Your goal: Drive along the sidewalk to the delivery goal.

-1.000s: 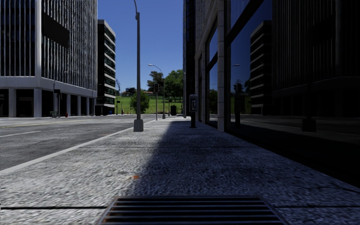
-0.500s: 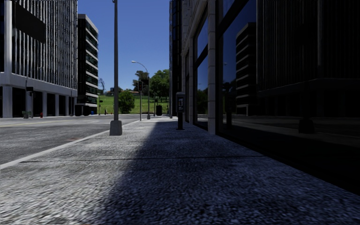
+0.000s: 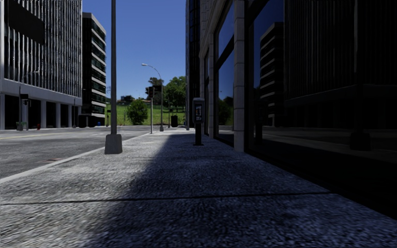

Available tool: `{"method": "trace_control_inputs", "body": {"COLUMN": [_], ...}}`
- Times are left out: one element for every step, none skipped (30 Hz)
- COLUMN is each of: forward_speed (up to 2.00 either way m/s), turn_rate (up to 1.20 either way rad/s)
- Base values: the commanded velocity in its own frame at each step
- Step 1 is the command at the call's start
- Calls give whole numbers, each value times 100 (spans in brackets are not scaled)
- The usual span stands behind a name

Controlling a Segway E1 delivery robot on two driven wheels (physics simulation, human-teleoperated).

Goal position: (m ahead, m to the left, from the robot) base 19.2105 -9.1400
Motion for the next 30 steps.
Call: {"method": "trace_control_inputs", "body": {"forward_speed": [200, 200, 200, 200, 200, 200, 200, 200, 200, 200, 200, 200, 200, 200, 200, 200, 200, 200, 200, 200, 200, 200, 200, 200, 200, 200, 200, 200, 200, 200], "turn_rate": [0, 0, 0, 11, 36, 55, 66, 66, 68, 69, 69, 69, 69, 66, 0, 0, 0, 0, 0, 0, 0, 0, 0, 0, 0, 0, 9, 17, 25, 25]}}
